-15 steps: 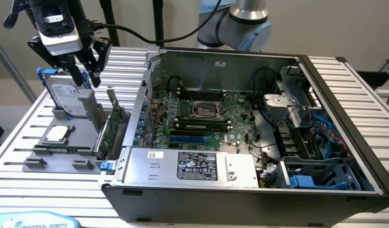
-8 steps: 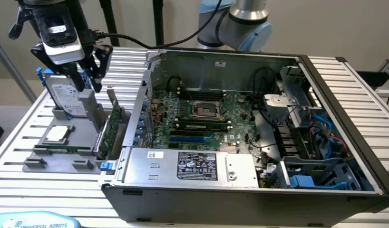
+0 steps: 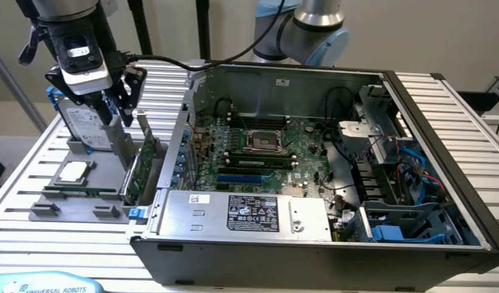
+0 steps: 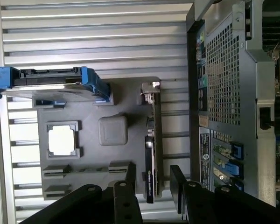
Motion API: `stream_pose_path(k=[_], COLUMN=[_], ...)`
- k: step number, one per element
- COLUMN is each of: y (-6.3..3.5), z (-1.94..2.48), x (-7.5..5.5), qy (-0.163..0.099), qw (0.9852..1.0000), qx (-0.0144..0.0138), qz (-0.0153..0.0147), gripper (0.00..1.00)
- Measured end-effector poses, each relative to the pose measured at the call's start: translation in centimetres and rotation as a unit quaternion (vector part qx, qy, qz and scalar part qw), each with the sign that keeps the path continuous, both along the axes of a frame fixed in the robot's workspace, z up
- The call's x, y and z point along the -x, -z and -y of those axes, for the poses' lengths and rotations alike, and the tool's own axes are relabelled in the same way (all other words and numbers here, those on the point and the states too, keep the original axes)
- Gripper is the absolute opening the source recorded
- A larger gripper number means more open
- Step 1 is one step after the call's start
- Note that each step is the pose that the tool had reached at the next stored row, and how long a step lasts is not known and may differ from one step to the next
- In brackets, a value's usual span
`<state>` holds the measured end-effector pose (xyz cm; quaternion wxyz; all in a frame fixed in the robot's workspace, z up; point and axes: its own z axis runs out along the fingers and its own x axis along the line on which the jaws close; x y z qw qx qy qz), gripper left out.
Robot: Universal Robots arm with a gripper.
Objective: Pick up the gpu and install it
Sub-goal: 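Pick up the gpu and move the gpu toward the slot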
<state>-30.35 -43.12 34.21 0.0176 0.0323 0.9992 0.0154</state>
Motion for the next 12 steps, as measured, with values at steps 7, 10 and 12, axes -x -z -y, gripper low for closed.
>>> stream_pose_path(k=[7,10,12], y=[1.14,1.66,2.02], z=[0.02,0.03,0.05], x=[0.0,0.0,0.0], qy=[0.0,0.0,0.0], qw=[1.0,1.0,1.0], qx=[0.0008,0.0011,0.0011], qz=[0.0066,0.0089,0.0098], gripper=[0.42,0.42,0.42])
